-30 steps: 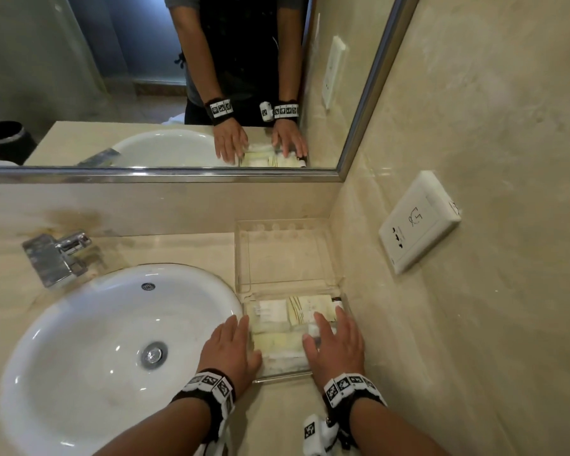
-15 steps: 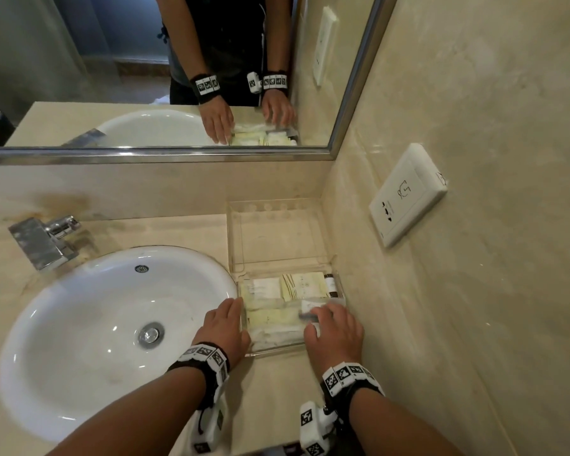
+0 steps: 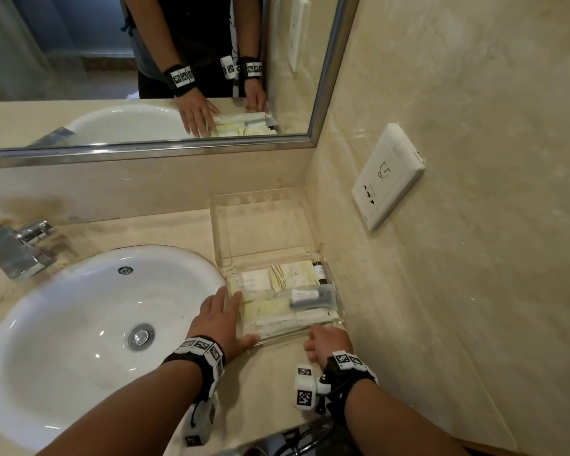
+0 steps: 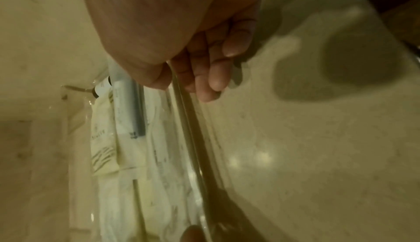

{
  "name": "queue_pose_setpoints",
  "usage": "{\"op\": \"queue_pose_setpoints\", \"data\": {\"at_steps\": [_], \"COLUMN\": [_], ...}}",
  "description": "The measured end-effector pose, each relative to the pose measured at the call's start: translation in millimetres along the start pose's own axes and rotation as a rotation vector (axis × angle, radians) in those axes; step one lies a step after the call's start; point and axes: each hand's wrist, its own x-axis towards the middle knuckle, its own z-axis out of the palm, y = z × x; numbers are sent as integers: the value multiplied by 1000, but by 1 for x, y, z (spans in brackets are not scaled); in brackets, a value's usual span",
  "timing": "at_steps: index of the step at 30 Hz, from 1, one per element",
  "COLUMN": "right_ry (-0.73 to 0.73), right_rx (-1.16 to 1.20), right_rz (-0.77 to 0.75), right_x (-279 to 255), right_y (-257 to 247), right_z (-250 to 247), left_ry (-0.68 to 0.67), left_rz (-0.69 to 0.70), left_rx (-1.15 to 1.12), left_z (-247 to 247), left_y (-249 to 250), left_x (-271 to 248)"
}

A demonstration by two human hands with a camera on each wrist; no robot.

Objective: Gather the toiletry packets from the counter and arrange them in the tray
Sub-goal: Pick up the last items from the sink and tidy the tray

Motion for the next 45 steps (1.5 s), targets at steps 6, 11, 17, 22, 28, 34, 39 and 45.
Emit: {"op": "queue_pose_setpoints", "data": {"at_steps": [6,11,17,22,28,34,39,45], "right_ry": [-20,-24,19,5,-5,11,28,29], "right_rx": [150,114,171,189,185,161,150,147], "right_rz": [94,88,84,71,71,45,50,53], "right_x": [-2,-3,-5,-3,0,8,10,17], "right_y": [-12,-16,-22,-35,-46,-52,-57,-55], "right_z": [2,3,5,7,11,15,14,16], "left_ry": [3,7,9,8,30,40,42,43], "left_rz": [-8,-5,7,8,16,18,15,22], "left_rx": [-5,-11,-4,2,19,45,74,69], "left_z": [1,0,-2,-6,-12,-12,-11,-13], "left_y": [4,3,1,-4,-5,-5,-6,-6], "left_x": [3,6,8,12,21,26,30,33]}}
